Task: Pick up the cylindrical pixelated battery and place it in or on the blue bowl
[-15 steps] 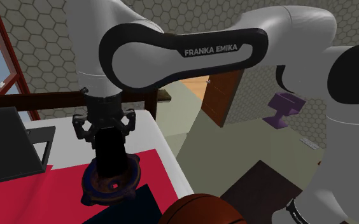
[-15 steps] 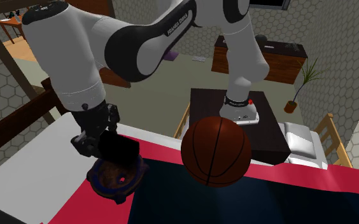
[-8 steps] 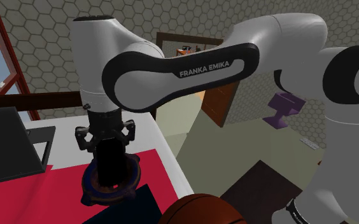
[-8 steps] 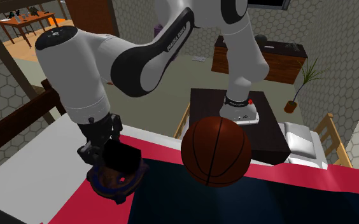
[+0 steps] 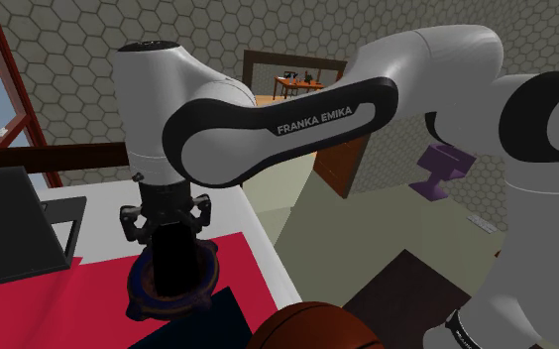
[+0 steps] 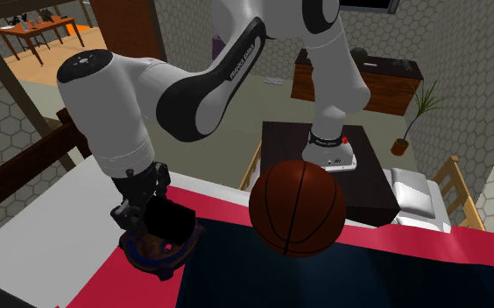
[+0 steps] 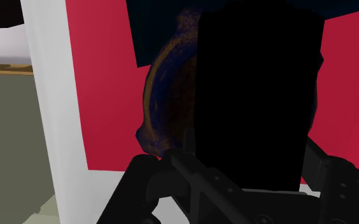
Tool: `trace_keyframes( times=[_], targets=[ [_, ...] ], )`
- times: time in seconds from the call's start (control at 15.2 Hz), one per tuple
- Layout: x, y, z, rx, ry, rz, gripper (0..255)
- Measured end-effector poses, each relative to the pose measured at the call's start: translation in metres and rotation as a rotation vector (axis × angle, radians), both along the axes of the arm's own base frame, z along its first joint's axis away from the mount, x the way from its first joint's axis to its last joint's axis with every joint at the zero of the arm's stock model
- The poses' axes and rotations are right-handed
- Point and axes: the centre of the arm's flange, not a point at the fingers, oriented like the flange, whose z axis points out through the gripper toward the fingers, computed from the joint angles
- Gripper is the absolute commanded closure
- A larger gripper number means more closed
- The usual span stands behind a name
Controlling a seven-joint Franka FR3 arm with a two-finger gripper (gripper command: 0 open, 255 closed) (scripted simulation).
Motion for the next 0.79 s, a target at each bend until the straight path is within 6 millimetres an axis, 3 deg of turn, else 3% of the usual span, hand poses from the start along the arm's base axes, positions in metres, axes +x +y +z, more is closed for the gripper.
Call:
trace_keyframes(
  times=[0.07, 0.13, 0.53, 0.79],
  targets=[
    [0.000, 0.000, 0.000, 0.000, 0.000, 0.000, 255],
    [0.000, 0.000, 0.000, 0.000, 0.000, 0.000, 0],
    [0.000, 0.000, 0.000, 0.001, -0.001, 0.000, 0],
    [-0.001, -0.004, 0.041, 0.001, -0.001, 0.000, 0]
  ],
)
